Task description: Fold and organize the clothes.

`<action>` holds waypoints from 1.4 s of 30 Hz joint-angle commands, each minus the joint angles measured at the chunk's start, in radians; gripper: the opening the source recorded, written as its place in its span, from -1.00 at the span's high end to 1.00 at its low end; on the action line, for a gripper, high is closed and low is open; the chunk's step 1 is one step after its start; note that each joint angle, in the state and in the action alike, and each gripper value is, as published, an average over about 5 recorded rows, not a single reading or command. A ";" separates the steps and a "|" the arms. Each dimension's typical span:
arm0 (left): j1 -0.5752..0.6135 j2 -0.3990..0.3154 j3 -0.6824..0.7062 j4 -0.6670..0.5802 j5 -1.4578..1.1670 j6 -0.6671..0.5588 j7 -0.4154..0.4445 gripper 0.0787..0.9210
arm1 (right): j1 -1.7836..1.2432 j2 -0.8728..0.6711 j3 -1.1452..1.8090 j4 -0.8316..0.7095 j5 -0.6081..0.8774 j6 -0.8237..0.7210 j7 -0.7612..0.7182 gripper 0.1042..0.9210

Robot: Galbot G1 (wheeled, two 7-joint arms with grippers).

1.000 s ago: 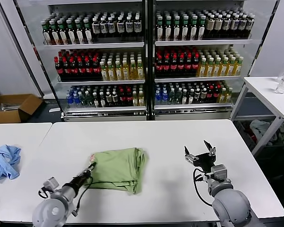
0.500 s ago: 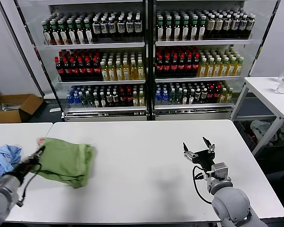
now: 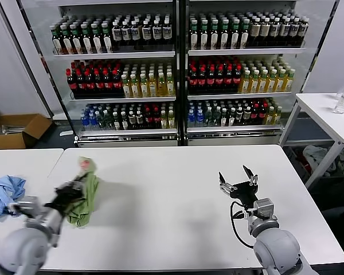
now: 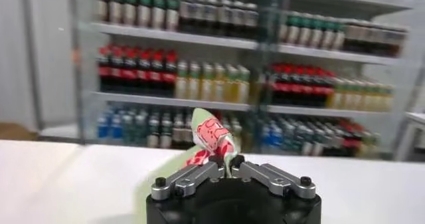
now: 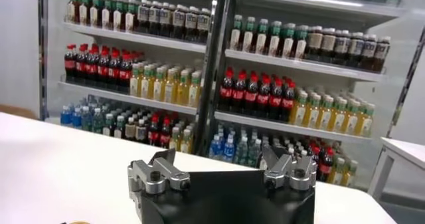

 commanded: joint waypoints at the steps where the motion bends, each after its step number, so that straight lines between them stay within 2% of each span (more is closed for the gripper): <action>1: -0.205 -0.243 0.468 0.061 -0.028 -0.023 -0.060 0.93 | -0.009 0.011 0.025 0.011 -0.009 0.011 -0.005 -0.76; 7: -0.291 -0.312 0.545 0.166 -0.067 -0.039 -0.077 0.93 | -0.007 0.005 0.039 0.006 -0.005 0.015 -0.007 -0.76; 12: -0.330 -0.332 0.576 0.242 -0.023 -0.073 -0.059 0.93 | 0.003 0.006 0.039 -0.004 0.000 0.011 -0.009 -0.76; 15: -0.321 -0.326 0.566 0.240 0.016 -0.097 -0.033 0.93 | 0.010 0.005 0.033 -0.011 0.012 0.008 -0.009 -0.76; 18: -0.287 -0.310 0.537 0.188 0.014 -0.144 -0.014 0.88 | 0.019 0.005 0.024 -0.012 0.044 -0.002 -0.006 -0.76; 24: -0.200 -0.257 0.441 0.054 -0.044 -0.178 0.002 0.51 | 0.055 0.018 -0.015 -0.021 0.115 -0.028 0.007 -0.76; 28: -0.115 -0.212 0.292 0.000 -0.047 -0.186 -0.018 0.24 | 0.091 0.051 -0.083 -0.042 0.178 -0.047 0.018 -0.76; 35: 0.056 -0.082 0.048 0.049 0.081 -0.233 -0.064 -0.25 | 0.186 0.161 -0.248 -0.220 0.168 -0.090 0.063 -0.76; 38: 0.098 -0.064 0.004 0.071 0.094 -0.232 -0.063 -0.46 | 0.200 0.198 -0.290 -0.287 0.137 -0.104 0.081 -0.76; 42: 0.128 -0.078 -0.014 0.073 0.095 -0.229 -0.063 -0.69 | 0.181 0.223 -0.321 -0.309 0.128 -0.121 0.109 -0.76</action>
